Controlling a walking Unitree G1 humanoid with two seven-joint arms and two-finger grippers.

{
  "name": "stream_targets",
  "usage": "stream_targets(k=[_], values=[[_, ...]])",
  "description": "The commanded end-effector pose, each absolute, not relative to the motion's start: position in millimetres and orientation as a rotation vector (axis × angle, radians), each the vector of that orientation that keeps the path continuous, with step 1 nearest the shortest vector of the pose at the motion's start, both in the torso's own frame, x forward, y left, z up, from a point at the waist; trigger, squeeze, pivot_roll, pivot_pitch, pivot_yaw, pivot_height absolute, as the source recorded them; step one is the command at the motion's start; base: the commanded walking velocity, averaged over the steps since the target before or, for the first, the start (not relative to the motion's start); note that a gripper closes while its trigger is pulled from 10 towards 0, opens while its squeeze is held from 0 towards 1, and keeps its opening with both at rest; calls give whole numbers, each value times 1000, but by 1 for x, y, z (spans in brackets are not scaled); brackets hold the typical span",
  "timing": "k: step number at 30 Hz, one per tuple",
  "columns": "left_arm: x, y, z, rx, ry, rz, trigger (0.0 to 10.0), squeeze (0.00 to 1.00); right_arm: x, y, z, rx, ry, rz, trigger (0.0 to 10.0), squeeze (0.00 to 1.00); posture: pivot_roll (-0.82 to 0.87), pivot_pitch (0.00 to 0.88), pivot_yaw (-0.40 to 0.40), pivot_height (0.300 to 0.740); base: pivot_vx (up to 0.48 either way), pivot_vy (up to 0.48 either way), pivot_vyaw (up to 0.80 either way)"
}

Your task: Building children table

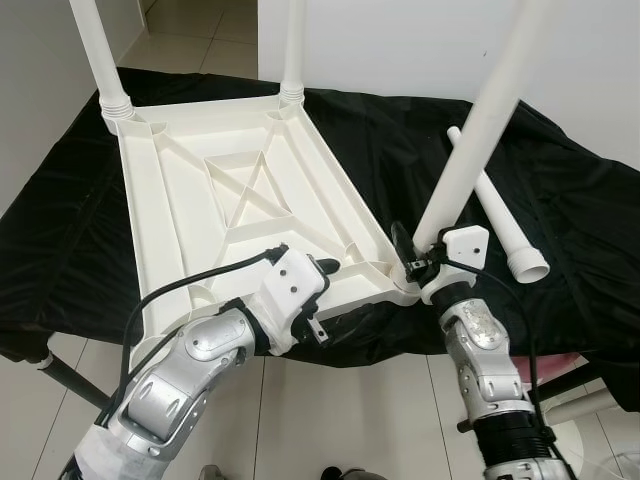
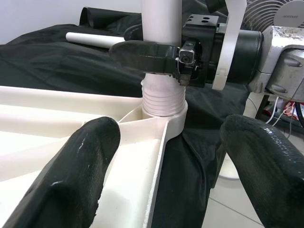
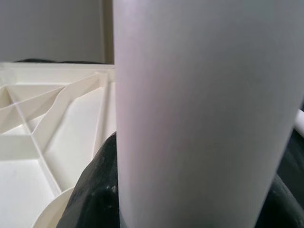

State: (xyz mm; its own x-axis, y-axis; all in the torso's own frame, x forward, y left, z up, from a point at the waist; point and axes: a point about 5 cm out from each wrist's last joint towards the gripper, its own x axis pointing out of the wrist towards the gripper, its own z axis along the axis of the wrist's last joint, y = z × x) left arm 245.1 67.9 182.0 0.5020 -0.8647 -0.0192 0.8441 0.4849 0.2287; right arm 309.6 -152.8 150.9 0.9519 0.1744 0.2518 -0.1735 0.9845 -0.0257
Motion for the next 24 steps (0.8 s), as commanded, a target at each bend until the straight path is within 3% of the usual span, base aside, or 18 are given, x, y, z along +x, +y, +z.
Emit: stream_targets(k=[1, 4, 8, 24], values=[[245, 67, 180, 231, -93, -1071, 10000, 0, 304, -161, 111, 11, -56, 121, 10000, 0, 35, 123, -70, 740, 0, 0, 0], [246, 68, 180, 239, -92, -1071, 10000, 0, 303, -149, 115, 60, -87, -41, 10000, 0, 31, 120, -70, 740, 0, 0, 0], [246, 67, 181, 242, -95, -1071, 10000, 0, 303, -141, 113, 85, -78, -104, 10000, 0, 32, 120, -69, 740, 0, 0, 0], [247, 67, 180, 250, -93, -1075, 10000, 0, 302, -129, 110, 113, -56, -174, 10000, 0, 35, 117, -65, 740, 0, 0, 0]])
